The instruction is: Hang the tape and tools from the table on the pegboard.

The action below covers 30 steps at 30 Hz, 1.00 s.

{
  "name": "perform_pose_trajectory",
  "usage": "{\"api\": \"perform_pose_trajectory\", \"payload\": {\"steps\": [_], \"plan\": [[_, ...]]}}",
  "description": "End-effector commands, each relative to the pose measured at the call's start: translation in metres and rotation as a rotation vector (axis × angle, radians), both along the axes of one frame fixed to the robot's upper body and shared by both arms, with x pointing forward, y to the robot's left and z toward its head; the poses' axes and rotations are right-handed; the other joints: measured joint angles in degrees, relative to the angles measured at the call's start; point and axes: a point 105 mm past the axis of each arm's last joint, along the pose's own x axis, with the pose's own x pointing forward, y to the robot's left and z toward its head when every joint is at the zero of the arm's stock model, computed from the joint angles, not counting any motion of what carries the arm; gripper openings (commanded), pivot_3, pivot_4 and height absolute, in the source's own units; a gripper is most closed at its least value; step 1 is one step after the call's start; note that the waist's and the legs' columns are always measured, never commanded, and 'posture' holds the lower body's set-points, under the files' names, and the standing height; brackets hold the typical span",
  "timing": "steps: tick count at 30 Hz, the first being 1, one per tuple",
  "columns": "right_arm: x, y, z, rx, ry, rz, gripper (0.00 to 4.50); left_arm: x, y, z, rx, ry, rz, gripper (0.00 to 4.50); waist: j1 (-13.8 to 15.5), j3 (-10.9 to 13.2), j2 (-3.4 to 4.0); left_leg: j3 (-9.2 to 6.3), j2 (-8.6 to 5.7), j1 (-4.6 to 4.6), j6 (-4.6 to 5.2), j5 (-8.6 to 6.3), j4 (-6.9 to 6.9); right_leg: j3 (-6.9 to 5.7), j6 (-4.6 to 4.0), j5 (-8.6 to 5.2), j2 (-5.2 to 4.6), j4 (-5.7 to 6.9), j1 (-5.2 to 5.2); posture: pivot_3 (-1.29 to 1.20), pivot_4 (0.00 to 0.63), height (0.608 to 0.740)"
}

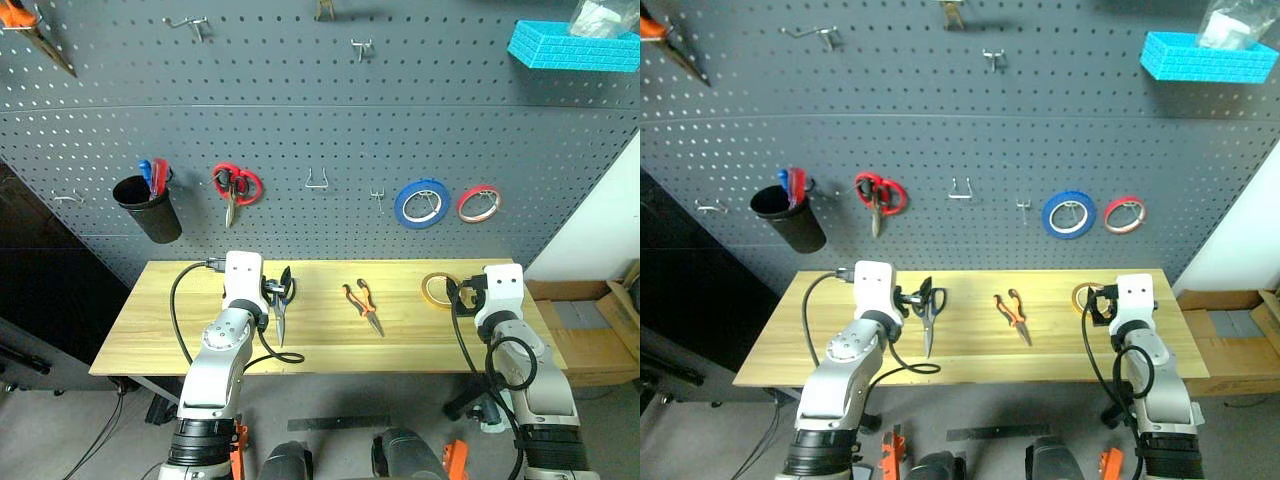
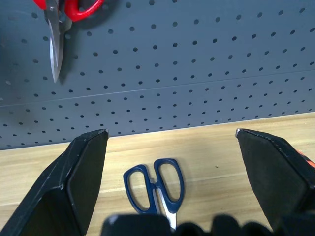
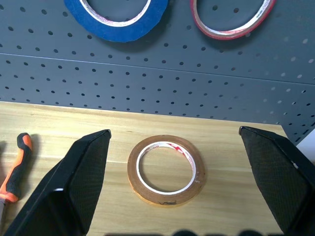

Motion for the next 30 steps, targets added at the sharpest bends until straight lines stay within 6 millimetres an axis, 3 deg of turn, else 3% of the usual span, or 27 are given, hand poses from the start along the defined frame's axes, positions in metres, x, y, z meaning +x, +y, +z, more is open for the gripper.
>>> {"api": "perform_pose_trajectory", "payload": {"steps": [1, 5, 7, 13, 18, 25, 30], "plan": [[0.004, 0.005, 0.021, 0.007, -0.037, 0.069, 4.50, -0.001, -0.020, 0.021, -0.055, -0.048, -0.090, 4.46, 0.0, 0.6, -0.03, -0.01, 0.01, -0.01, 0.00, 0.00, 0.00, 0.00, 0.00, 0.00, 0.00, 0.00, 0.00, -0.13, 0.122, 0.740], [0.006, 0.015, 0.026, -0.005, 0.009, 0.204, 4.50, -0.008, -0.058, 0.032, -0.173, -0.017, -0.299, 4.46, 0.1, 1.9, -0.14, 0.02, -0.02, -0.09, 0.00, 0.00, 0.03, 0.01, 0.01, 0.00, -0.03, -0.02, -0.04, -0.13, 0.153, 0.740], [0.012, 0.017, 0.027, -0.032, 0.050, 0.280, 4.50, -0.013, -0.077, 0.037, -0.139, 0.005, -0.449, 4.46, 0.1, 2.7, -0.26, 0.02, -0.02, -0.10, 0.01, 0.00, 0.03, 0.00, 0.01, 0.00, -0.03, -0.01, -0.06, -0.13, 0.169, 0.740], [0.029, 0.024, 0.028, -0.097, 0.127, 0.435, 4.50, -0.014, -0.102, 0.036, -0.085, 0.095, -0.652, 4.46, 0.0, 4.3, -0.41, 0.04, 0.03, -0.29, 0.02, 0.00, -0.04, 0.01, 0.00, 0.00, 0.04, 0.02, -0.33, -0.12, 0.219, 0.740], [0.048, 0.032, 0.021, -0.093, 0.191, 0.522, 4.50, -0.006, -0.117, 0.021, 0.077, 0.133, -0.766, 4.46, 0.0, 6.7, -0.51, 0.11, 0.01, -0.57, 0.03, 0.01, 0.01, 0.07, 0.00, 0.01, 0.04, 0.10, -0.61, -0.12, 0.276, 0.740], [0.072, 0.022, 0.007, -0.136, 0.247, 0.520, 4.50, 0.001, -0.148, 0.025, 0.139, 0.091, -0.876, 4.46, 0.5, 9.8, -0.65, 0.09, 0.19, -1.26, 0.06, 0.00, 0.07, 0.06, -0.27, 0.20, -0.19, 0.17, -1.18, -0.10, 0.343, 0.740], [0.084, 0.002, 0.000, -0.138, 0.288, 0.444, 4.50, 0.009, -0.165, 0.025, 0.200, 0.057, -0.915, 4.46, 0.6, 11.5, -0.75, 0.19, 0.01, -1.32, 0.12, -0.03, 0.10, 0.05, -0.22, 0.21, -0.48, 0.21, -1.24, -0.09, 0.380, 0.740]]}}
